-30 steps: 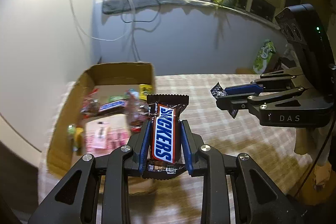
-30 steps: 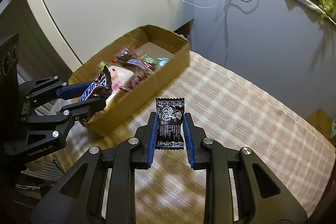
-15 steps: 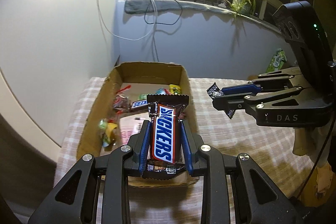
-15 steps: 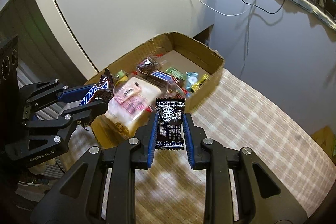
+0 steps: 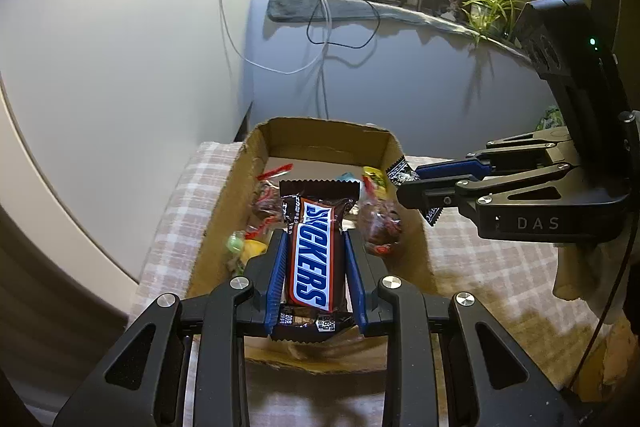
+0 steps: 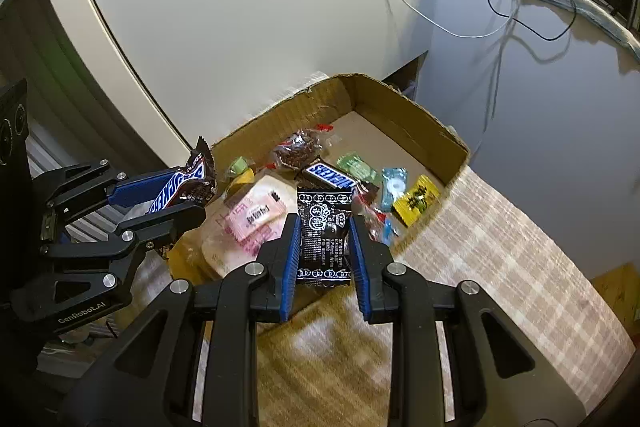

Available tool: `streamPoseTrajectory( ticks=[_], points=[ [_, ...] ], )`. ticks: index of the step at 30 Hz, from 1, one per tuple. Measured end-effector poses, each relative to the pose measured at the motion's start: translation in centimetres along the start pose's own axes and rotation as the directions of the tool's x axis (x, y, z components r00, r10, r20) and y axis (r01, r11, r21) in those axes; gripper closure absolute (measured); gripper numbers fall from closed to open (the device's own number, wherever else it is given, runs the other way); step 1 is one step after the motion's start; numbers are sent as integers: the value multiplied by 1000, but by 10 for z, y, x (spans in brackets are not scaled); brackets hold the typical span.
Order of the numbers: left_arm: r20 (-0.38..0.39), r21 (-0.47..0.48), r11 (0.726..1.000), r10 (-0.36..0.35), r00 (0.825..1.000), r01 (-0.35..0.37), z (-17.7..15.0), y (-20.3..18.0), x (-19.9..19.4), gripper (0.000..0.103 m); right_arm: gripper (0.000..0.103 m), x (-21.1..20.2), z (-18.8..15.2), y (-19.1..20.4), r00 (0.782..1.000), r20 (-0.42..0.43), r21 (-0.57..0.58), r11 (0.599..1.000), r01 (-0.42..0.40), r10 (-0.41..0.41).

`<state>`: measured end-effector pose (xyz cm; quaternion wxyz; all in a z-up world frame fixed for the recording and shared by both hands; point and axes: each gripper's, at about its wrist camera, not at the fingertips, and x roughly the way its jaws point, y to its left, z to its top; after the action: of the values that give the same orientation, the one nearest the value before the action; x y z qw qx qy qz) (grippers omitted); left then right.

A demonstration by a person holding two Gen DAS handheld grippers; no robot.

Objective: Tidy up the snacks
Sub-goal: 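Carry the Snickers bar and black packet over the box with both tools, then open both tools to drop the Snickers bar and black packet into the box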

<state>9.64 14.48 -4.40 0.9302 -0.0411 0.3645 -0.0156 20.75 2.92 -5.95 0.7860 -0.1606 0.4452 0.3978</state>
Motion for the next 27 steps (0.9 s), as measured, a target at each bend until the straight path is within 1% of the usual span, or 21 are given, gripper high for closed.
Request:
streamPoseTrajectory(
  ticks=[11,27],
  points=[
    [-24,-10,1000,17,1000,-17,6,11,16,76,78,28,14,-2,999,-37,-3,1000,-15,15],
    [-53,-17,1000,25,998,-26,7,13,28,76,78,44,18,-5,997,-66,-7,1000,-28,28]
  ],
)
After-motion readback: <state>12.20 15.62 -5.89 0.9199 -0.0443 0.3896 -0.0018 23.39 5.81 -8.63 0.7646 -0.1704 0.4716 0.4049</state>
